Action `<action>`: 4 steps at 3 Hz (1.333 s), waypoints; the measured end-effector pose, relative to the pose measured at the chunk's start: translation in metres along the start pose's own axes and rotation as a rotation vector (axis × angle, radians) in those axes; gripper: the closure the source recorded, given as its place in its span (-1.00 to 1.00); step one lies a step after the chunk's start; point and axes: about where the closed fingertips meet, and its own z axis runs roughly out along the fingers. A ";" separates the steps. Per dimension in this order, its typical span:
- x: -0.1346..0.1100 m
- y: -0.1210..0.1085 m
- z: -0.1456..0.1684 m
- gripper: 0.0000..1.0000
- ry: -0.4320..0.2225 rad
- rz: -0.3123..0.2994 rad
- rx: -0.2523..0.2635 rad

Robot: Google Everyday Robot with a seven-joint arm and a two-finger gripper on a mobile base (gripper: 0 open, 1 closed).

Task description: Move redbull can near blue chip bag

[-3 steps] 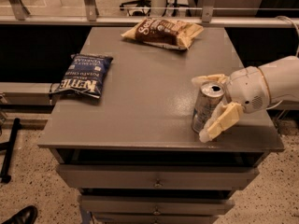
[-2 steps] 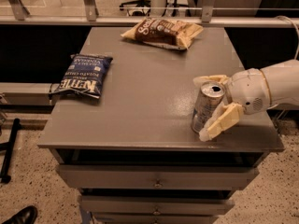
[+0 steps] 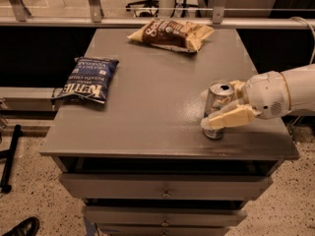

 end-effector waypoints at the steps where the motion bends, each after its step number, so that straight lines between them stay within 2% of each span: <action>1: -0.004 -0.007 -0.007 0.27 -0.005 -0.003 0.024; 2: -0.022 -0.028 -0.015 0.89 -0.031 -0.044 0.072; 3: -0.022 -0.026 -0.013 1.00 -0.029 -0.042 0.066; 4: -0.025 -0.027 -0.009 1.00 -0.034 -0.050 0.060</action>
Offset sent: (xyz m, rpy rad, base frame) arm 0.0483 -0.0195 0.0442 0.0290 -0.1340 -0.0842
